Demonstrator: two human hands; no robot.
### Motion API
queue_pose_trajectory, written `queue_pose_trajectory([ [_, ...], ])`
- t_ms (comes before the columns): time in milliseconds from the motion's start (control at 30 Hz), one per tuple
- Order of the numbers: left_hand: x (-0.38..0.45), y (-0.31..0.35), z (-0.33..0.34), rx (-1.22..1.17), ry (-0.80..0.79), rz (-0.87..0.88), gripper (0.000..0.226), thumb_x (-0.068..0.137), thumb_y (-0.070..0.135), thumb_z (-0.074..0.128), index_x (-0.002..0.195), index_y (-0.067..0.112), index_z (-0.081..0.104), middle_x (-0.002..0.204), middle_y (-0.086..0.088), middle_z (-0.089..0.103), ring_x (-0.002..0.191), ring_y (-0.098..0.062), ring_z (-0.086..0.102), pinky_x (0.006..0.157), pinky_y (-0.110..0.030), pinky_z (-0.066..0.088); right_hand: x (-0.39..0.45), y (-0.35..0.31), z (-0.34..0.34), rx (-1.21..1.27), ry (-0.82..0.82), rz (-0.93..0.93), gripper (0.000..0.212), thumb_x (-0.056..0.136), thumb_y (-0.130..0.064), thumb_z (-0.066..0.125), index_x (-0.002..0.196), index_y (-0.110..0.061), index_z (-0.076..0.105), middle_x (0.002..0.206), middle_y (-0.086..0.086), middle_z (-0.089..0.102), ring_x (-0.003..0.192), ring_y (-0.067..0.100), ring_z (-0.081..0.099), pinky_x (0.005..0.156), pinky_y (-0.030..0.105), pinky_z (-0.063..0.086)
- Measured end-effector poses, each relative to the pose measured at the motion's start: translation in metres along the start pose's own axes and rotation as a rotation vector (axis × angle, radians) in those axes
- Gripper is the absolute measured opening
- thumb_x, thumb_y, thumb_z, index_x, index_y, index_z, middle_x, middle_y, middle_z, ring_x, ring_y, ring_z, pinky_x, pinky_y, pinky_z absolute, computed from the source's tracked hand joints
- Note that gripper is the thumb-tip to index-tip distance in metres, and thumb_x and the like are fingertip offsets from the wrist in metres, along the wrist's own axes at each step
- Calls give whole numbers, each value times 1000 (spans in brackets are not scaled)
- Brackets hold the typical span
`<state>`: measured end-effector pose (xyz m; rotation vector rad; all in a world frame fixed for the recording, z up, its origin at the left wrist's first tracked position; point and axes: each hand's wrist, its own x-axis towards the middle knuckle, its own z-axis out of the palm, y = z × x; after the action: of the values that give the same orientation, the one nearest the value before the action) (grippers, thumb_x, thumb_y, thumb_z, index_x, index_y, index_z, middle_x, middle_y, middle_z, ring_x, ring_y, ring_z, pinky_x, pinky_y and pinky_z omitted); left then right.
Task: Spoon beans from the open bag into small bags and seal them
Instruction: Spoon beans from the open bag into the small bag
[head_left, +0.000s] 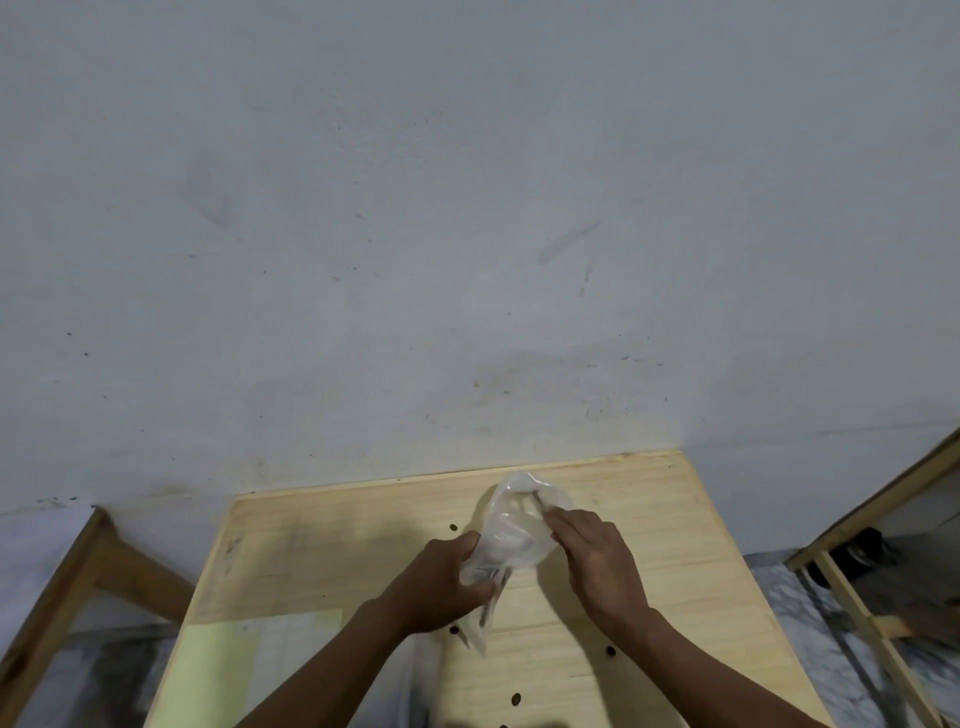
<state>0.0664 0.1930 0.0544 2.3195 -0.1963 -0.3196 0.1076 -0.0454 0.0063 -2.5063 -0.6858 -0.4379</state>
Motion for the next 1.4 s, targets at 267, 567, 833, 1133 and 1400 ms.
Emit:
queue_pose_trajectory([
  [267,7,3,-12,-20,-7,6,27,77,40,61,96,22,66,81,4,71,69,-11,65,65,-37,54,10,2,-3,-84,-45,166,53,79,-7,33,120,-15,67,110,-2,72,88,19,67,70,33,46],
  [567,13,3,-15,13,0,20,25,78,41,61,95,23,64,82,5,70,71,-15,66,65,-43,54,19,0,-2,10,-55,278,40,89,-6,46,123,-19,64,99,-2,72,78,21,65,64,37,51],
  [833,13,2,-6,110,-25,37,30,79,49,58,95,23,61,78,6,67,68,-13,63,64,-42,52,16,1,-8,-138,-126,124,51,79,-9,34,120,-13,66,120,-1,69,96,21,65,68,32,49],
  [1133,16,12,-9,-15,-1,-19,37,72,48,57,93,19,62,77,1,69,63,-15,60,57,-27,45,20,7,3,-109,-102,-40,46,82,-6,39,117,-9,68,121,4,68,102,21,64,74,31,53],
  [1400,18,8,-13,-37,-23,-64,29,71,45,57,88,22,63,78,1,69,64,-5,57,59,-22,43,25,14,6,-196,-161,-41,50,75,-1,45,119,-10,68,120,6,69,99,22,68,76,32,56],
])
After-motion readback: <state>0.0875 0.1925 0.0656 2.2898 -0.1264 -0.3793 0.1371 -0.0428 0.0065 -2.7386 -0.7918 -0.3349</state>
